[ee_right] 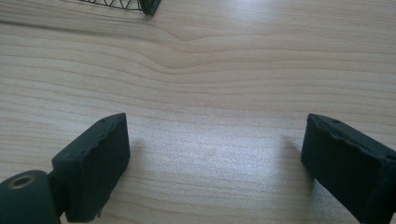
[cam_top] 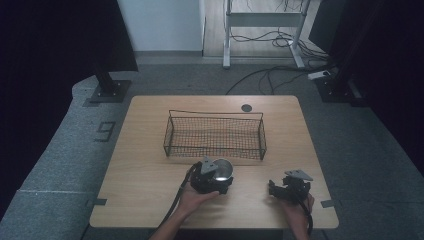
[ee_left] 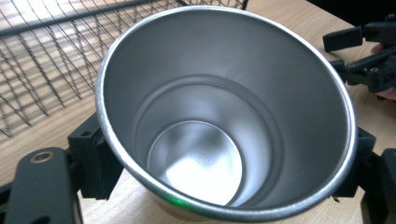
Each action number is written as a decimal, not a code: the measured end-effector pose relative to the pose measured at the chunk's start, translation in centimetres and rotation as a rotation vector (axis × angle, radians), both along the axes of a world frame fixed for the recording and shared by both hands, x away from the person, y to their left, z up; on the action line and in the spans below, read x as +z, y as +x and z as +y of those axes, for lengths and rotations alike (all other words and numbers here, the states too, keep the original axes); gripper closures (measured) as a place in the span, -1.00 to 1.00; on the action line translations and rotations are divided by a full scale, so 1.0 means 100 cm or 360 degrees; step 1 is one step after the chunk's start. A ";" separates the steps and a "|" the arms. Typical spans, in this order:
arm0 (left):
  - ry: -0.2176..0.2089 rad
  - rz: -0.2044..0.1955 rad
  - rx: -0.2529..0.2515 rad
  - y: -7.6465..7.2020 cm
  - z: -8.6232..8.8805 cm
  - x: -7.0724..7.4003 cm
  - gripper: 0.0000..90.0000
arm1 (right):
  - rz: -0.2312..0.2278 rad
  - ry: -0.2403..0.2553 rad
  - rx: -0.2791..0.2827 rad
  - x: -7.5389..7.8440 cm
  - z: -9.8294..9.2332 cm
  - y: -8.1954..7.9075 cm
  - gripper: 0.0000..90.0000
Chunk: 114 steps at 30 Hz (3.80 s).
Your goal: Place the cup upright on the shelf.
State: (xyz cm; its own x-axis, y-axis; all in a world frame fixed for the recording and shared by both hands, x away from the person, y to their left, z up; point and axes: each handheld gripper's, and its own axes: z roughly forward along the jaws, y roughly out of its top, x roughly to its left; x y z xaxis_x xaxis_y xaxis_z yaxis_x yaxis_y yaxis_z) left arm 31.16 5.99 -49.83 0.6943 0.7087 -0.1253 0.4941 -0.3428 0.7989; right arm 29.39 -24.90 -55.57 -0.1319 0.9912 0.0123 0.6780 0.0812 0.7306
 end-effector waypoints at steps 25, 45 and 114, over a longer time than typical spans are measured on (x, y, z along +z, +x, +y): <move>-0.0073 -0.0059 -0.0022 0.007 0.012 0.023 -0.61 | 0.0000 0.0000 0.0000 0.000 0.000 0.000 -0.83; -0.0093 -0.0075 -0.0002 0.016 0.021 0.032 -0.61 | 0.0002 -0.0002 0.0000 0.000 0.000 0.000 -0.83; -0.0113 -0.0176 0.0084 0.066 0.036 0.069 -0.61 | 0.0003 -0.0001 -0.0001 0.000 0.000 0.000 -0.82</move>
